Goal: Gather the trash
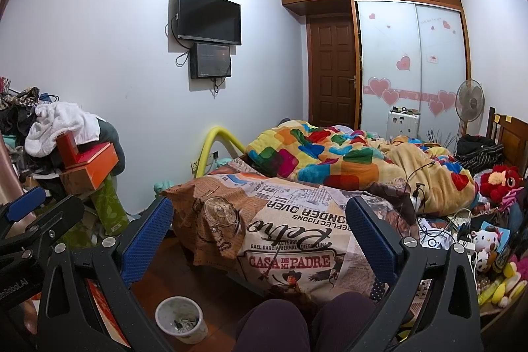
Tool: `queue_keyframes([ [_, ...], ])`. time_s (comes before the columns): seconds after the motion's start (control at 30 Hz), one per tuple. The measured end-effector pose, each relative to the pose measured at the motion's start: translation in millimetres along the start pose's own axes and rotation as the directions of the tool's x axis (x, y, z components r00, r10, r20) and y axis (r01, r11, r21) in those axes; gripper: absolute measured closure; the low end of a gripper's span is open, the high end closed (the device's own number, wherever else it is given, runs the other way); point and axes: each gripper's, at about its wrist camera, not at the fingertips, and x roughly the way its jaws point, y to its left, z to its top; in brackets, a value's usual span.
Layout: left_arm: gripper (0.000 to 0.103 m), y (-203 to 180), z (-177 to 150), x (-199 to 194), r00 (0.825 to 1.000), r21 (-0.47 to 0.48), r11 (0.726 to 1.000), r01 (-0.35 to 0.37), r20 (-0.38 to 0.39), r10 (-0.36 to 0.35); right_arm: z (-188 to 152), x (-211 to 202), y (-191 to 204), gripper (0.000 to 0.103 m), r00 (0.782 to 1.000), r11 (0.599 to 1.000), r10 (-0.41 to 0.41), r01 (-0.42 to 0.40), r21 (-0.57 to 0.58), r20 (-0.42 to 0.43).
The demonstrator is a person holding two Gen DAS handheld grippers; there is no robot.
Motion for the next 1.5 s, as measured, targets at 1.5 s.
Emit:
queue_keyframes([
  [1.5,0.003,-5.0,0.8,-3.6,1.000,0.001,1.000,0.025,0.010,-0.025,5.6,-3.4,9.0,0.000,1.000,1.000,0.001,-0.001,0.004,0.000],
])
